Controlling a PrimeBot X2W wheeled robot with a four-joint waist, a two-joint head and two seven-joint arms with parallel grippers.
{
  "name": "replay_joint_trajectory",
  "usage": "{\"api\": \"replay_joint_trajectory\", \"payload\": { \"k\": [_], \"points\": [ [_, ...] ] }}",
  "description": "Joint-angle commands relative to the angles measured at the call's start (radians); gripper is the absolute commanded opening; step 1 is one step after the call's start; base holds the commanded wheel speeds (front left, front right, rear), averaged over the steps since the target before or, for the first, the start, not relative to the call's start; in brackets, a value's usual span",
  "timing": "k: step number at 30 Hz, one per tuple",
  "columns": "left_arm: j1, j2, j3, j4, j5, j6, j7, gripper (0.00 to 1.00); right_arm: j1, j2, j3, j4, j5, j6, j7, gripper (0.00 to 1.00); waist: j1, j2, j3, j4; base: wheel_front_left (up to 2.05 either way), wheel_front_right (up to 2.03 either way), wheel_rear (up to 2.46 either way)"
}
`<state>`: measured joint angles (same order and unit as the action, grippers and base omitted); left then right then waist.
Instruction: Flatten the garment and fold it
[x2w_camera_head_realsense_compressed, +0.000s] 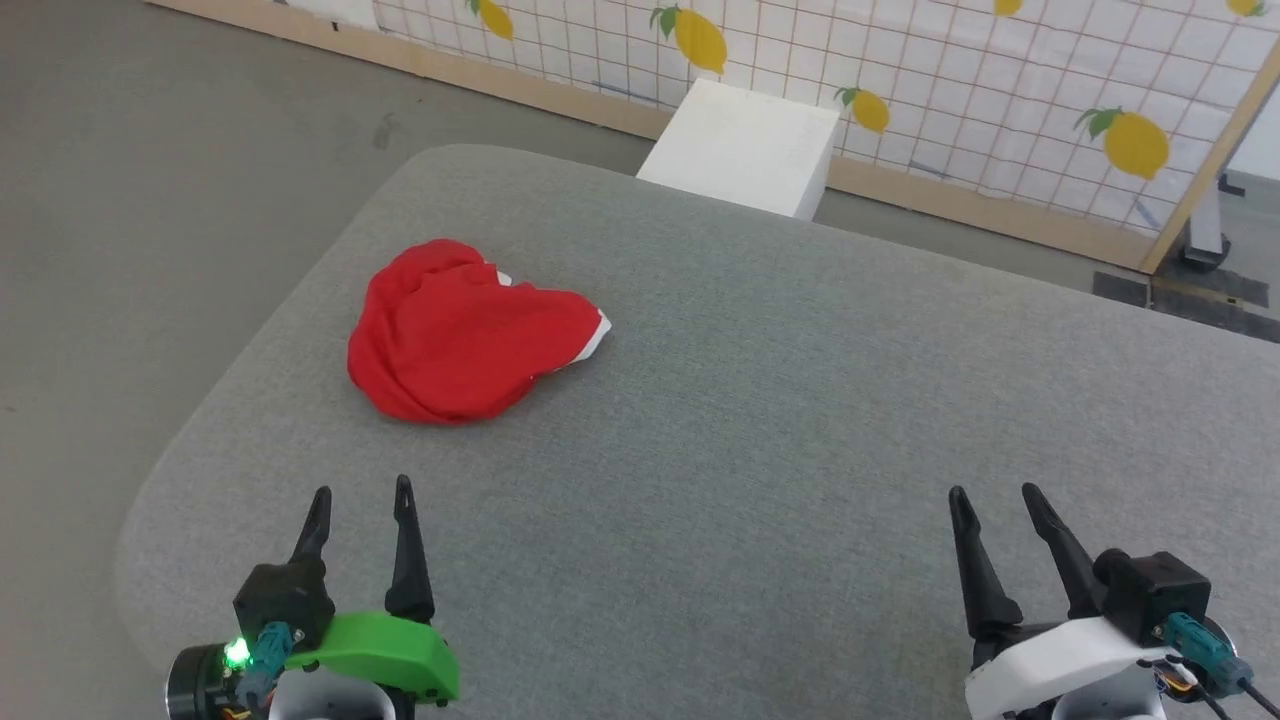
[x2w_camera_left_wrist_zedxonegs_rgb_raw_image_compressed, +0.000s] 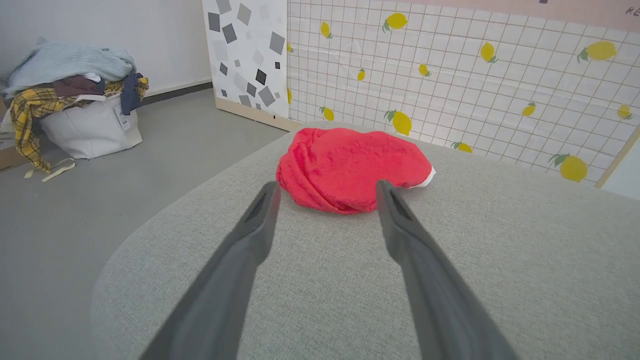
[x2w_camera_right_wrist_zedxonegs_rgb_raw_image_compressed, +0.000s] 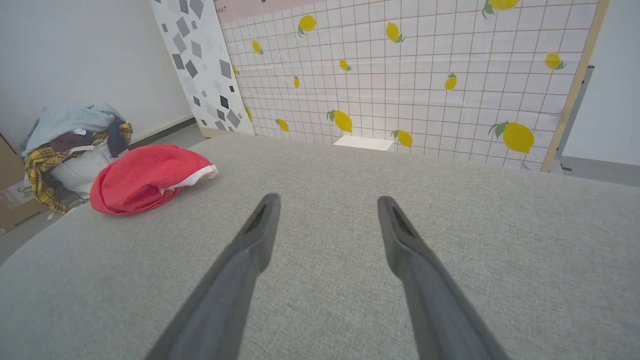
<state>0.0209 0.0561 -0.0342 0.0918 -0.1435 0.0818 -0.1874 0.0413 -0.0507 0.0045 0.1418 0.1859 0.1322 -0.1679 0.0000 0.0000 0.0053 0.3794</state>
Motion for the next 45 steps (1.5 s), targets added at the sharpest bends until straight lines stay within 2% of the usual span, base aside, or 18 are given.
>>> {"api": "replay_joint_trajectory", "payload": {
  "k": [1,32,45],
  "points": [
    [0.018,-0.003,0.0,0.006,0.0,0.009,-0.01,1.0,0.013,0.0,0.002,0.004,0.01,-0.001,-0.011,1.0,0.0,0.0,-0.001,0.008,0.0,0.0,0.0],
    [0.033,-0.004,-0.007,0.044,-0.037,0.029,-0.074,1.0,0.037,0.001,0.006,0.044,0.065,-0.002,-0.065,1.0,0.0,0.0,-0.006,0.117,0.0,0.0,0.0],
    [0.036,0.0,-0.01,0.048,-0.031,0.026,-0.074,1.0,0.043,0.001,0.005,0.043,0.063,-0.002,-0.064,1.0,0.0,0.0,-0.01,0.11,0.0,0.0,0.0]
  ]
}}
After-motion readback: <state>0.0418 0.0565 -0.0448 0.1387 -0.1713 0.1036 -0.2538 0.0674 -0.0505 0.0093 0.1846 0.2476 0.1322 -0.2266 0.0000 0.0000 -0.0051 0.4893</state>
